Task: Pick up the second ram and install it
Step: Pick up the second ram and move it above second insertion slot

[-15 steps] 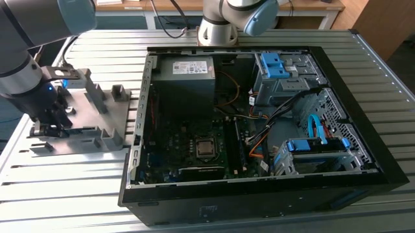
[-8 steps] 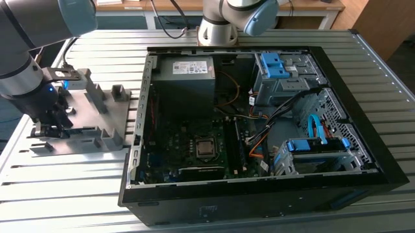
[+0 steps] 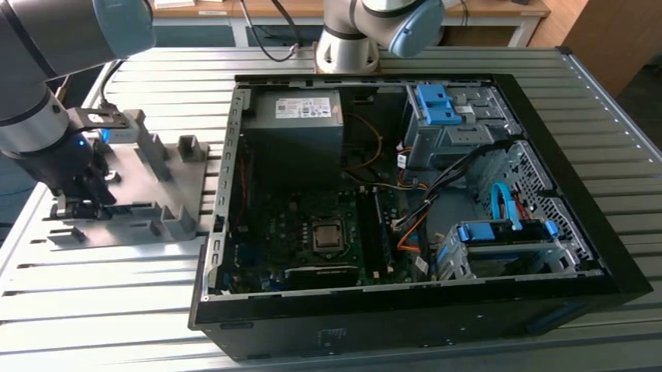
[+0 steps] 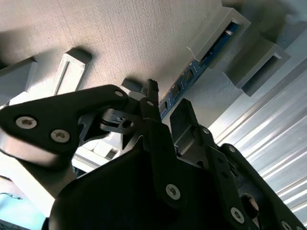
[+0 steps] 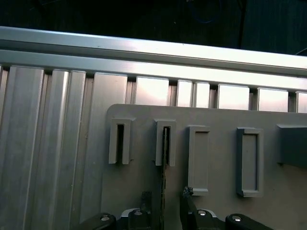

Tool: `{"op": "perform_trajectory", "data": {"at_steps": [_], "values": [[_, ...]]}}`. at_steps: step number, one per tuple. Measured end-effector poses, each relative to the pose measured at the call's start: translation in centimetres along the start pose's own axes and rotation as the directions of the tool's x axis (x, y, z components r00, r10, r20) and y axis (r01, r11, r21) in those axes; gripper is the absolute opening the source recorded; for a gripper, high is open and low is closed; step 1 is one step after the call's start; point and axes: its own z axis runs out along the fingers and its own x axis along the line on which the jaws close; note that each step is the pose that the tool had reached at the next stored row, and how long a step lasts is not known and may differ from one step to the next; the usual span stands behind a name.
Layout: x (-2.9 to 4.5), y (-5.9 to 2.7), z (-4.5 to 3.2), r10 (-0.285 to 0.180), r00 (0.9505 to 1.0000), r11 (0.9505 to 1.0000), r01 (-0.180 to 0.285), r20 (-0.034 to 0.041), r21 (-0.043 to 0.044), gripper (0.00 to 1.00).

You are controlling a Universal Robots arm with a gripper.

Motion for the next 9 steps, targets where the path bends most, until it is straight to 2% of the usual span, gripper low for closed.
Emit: {"op": "perform_trajectory", "data": {"at_steps": [2, 4, 6, 9], "values": [[0.0, 0.0, 0.0, 0.0, 1.0, 1.0, 0.0, 0.0, 0.0, 0.28], [0.0, 0.0, 0.0, 0.0, 1.0, 1.0, 0.0, 0.0, -0.0001, 0.28], [0.0, 0.0, 0.01, 0.0, 1.0, 1.0, 0.0, 0.0, 0.0001, 0.16], [0.0, 0.0, 0.01, 0.0, 1.0, 1.0, 0.0, 0.0, 0.0, 0.14]]}}
